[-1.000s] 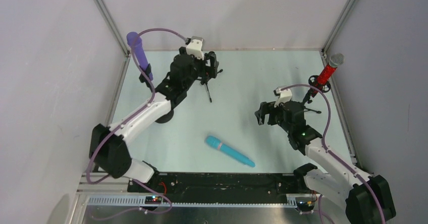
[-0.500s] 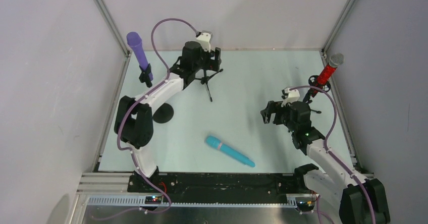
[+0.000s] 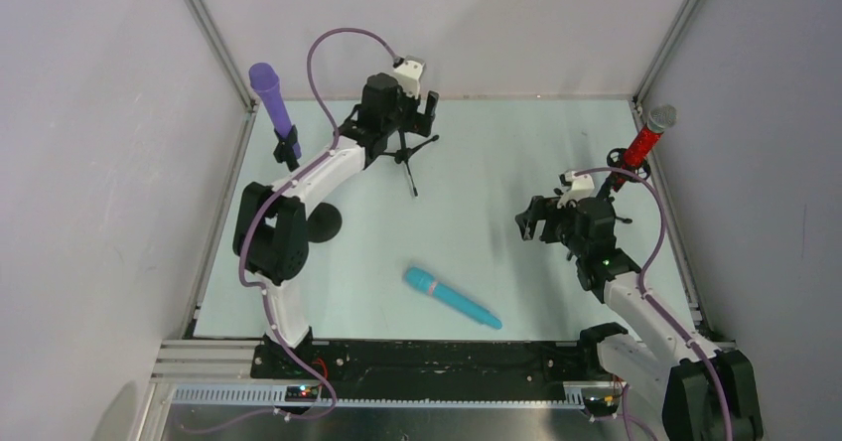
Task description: Attach the microphones to the stand
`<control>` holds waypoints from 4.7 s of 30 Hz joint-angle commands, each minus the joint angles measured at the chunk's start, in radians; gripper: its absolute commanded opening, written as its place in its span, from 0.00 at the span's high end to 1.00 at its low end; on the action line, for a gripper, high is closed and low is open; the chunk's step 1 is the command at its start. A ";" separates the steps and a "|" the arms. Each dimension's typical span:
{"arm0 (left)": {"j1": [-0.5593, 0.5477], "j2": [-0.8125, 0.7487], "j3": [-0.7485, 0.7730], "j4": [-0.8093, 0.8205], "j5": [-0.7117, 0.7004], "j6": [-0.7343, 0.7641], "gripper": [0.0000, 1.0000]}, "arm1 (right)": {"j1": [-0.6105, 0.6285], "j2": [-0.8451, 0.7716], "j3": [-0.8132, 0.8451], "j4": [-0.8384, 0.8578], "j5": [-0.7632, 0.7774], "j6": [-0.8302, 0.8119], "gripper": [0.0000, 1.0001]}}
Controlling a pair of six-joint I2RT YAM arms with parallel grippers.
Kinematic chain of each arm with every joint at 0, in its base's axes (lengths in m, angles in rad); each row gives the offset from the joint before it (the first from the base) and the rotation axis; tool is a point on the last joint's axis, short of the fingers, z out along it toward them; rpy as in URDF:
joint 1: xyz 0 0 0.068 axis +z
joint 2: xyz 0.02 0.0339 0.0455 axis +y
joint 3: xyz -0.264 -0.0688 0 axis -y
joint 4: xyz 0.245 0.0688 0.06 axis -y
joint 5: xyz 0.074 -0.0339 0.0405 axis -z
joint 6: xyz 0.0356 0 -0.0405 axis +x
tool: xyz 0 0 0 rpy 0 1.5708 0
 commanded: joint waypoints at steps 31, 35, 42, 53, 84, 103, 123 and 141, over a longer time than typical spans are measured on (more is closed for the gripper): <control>0.067 -0.048 -0.155 0.223 0.167 0.055 0.07 | -0.021 0.017 -0.001 0.062 -0.026 0.015 0.12; 0.068 -0.035 -0.159 0.218 0.189 0.063 0.14 | -0.024 0.015 -0.001 0.059 -0.024 0.016 0.12; 0.068 -0.021 -0.176 0.193 0.197 0.075 0.15 | -0.027 0.012 -0.001 0.056 -0.024 0.017 0.12; 0.068 -0.026 -0.166 0.183 0.246 0.118 0.50 | -0.024 0.000 -0.001 0.043 -0.023 0.020 0.12; -0.239 -0.312 -0.424 0.213 0.211 0.126 0.69 | 0.017 -0.019 -0.001 0.055 -0.036 0.023 0.12; -0.291 -0.326 -0.449 0.220 0.036 0.056 0.12 | 0.032 -0.023 -0.001 0.057 -0.028 0.016 0.12; -0.279 -0.562 -0.569 0.359 -0.257 0.030 0.00 | 0.088 -0.011 0.023 0.039 -0.007 -0.013 0.12; -0.254 -0.874 -0.966 0.444 -0.231 -0.241 0.00 | 0.159 -0.052 0.044 -0.015 0.009 -0.038 0.12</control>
